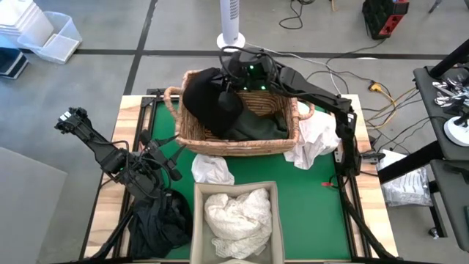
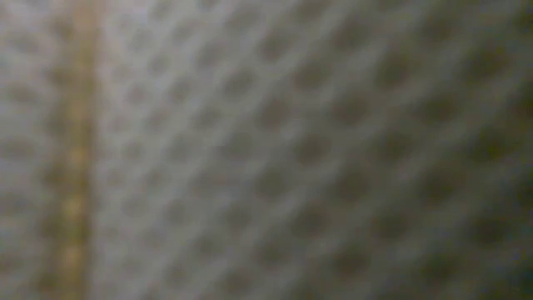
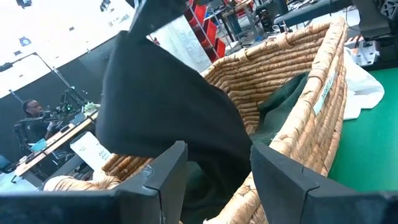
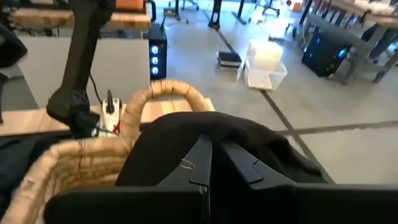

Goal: Sort clothes
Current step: Put the black pants into the brown basket

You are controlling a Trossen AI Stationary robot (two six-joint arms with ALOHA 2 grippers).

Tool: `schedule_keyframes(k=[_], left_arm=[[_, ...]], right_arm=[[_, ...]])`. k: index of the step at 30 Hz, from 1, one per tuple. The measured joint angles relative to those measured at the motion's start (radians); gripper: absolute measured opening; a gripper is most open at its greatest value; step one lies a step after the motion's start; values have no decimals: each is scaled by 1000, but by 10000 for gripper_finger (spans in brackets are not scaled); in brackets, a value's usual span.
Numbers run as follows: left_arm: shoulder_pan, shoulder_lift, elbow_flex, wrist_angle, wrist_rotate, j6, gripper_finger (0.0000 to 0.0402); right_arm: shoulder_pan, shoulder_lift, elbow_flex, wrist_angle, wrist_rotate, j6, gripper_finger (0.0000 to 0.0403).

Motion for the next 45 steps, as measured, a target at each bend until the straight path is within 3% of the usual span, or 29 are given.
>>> schedule_keyframes(k=[20,45], left_arm=[[0,0,0,-1,0,0,157],[0,0,0,-1,18,-4,157]], right_arm=[[-20,13,-5,-210,-29,25,9],[-25,13,-6,-770,-16,-74,9]])
